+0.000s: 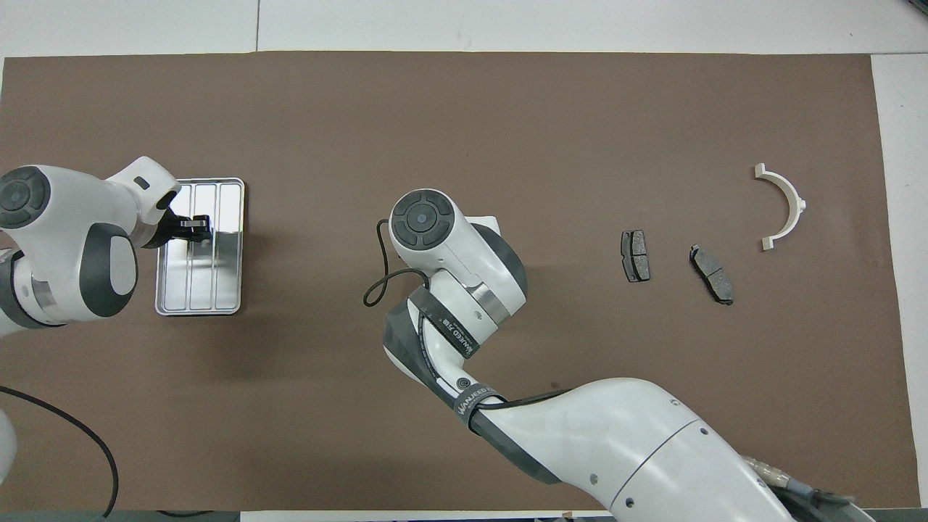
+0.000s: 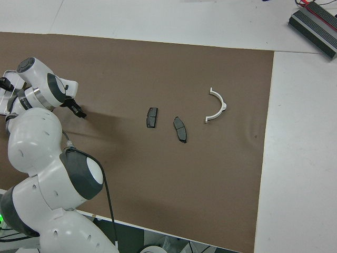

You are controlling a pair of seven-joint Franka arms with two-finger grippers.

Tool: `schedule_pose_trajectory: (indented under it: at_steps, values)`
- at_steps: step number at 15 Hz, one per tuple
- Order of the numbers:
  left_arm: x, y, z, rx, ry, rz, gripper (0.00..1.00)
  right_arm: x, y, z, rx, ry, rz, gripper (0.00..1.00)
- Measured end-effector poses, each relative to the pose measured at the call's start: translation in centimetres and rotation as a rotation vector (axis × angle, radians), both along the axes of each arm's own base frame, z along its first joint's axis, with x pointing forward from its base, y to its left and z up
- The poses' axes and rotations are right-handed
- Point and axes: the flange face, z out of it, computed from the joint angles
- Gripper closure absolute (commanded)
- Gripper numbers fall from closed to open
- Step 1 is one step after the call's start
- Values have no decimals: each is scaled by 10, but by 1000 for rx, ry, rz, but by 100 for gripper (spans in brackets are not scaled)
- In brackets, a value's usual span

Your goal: Place bearing gear from tray to pile

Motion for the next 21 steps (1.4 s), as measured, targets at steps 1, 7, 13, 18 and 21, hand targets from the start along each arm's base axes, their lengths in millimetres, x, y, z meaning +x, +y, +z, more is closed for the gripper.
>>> schedule_pose_trajectory:
  at_steps: [1, 7, 13, 18, 21]
  values:
    - [1, 0, 2, 0, 8, 0, 100, -2, 2, 2, -2, -2, 5, 100]
    - [36, 7, 137, -7, 114, 1, 100, -6, 4, 3, -12, 9, 9, 100]
    - [37, 12, 175, -6, 105, 9, 100, 63, -100, 87, -46, 84, 170, 100]
    - [20, -149, 160, -21, 122, 190, 100, 126, -301, 148, -2, 85, 524, 100]
    - [-42, -310, 137, -23, 110, 255, 100, 147, -405, 123, 16, 40, 684, 100]
